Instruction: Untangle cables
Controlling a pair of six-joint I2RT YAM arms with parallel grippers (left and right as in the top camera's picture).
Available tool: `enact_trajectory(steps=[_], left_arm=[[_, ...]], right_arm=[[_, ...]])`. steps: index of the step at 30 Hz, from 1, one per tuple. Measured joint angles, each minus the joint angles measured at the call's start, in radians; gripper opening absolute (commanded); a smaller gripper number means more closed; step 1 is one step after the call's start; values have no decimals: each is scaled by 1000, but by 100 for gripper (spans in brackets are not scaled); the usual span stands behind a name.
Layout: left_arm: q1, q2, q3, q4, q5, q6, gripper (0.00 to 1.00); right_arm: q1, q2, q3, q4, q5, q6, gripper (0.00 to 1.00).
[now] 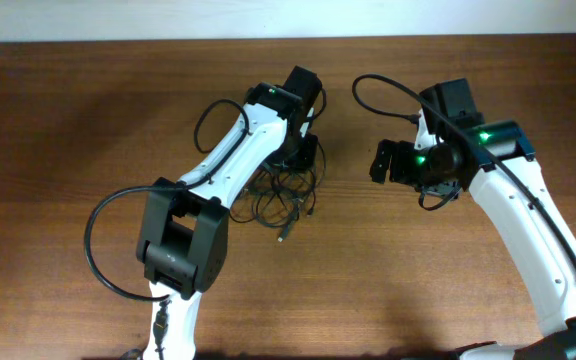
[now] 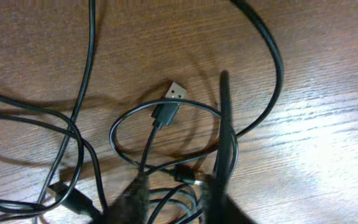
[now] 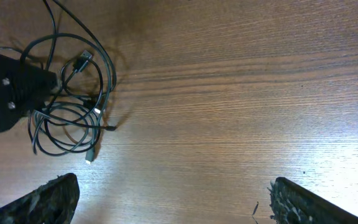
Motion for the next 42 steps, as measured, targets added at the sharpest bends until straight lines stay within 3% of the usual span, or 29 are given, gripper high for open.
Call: enact_trajectory(steps=[7, 12, 17, 21, 25, 35, 42], left_arm=[[0, 0, 42, -82, 0, 19, 0], [0, -23, 227, -196, 21, 20, 0], [0, -154, 342, -176, 106, 20, 0], [0, -280, 372, -159, 177, 1, 0], [0, -291, 372, -126, 273, -4, 0], [0, -291, 372, -124, 286, -22, 0], [1, -291, 371, -21, 602, -34, 0]], right_arm=[[0, 0, 0, 0, 0, 0, 98], [0, 0, 0, 0, 0, 0, 98], [0, 0, 0, 15, -27, -1, 98], [0, 0, 0, 74, -139, 0, 98], [0, 0, 0, 126, -264, 0, 98], [0, 0, 0, 218, -484, -2, 98], [0, 0, 0, 190, -401, -5, 99]])
